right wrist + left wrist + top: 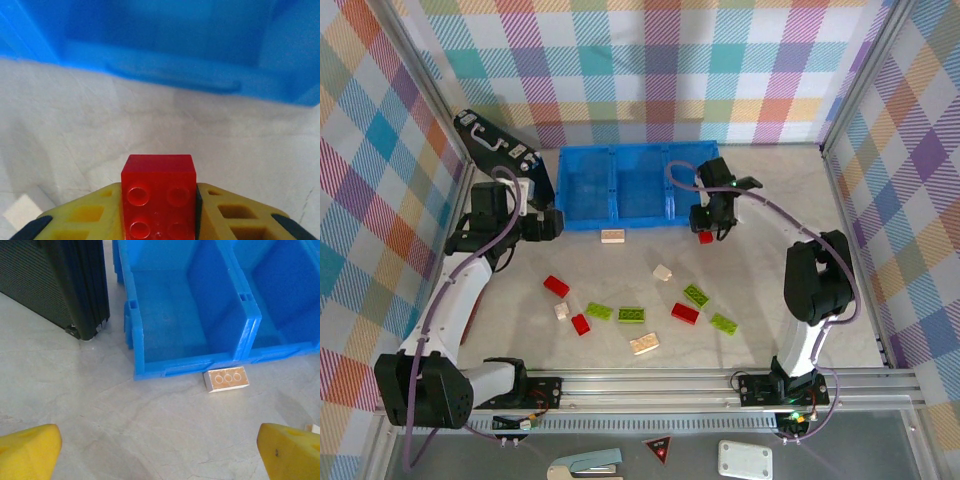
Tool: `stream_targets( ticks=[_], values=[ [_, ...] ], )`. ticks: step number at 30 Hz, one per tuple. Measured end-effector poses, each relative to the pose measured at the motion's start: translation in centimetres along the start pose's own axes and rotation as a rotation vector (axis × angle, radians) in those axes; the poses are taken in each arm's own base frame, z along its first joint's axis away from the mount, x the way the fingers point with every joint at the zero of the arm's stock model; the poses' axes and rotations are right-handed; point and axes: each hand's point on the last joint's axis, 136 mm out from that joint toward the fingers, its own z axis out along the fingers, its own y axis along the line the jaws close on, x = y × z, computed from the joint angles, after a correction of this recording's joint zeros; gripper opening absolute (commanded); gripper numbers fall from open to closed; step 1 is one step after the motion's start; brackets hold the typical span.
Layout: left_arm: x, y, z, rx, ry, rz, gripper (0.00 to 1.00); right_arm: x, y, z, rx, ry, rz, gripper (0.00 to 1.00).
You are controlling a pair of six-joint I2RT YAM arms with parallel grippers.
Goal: Sort the legos into containers by color
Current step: Move the container to the top-center of the table.
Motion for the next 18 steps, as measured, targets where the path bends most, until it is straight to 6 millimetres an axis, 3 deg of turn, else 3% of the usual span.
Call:
stream_targets(
  ticks=[5, 18],
  values=[
    [-0.1, 0.1, -0.1, -0.006, -0.004, 0.0, 1.0, -4.1, 0.6, -0.1, -0.004, -0.054, 0.002, 0.35],
    [-0.2, 0.1, -0.2, -0.009, -0.011, 0.001, 1.0, -10.8, -1.5, 5.0, 0.055, -0.076, 0.075, 0.28]
  ],
)
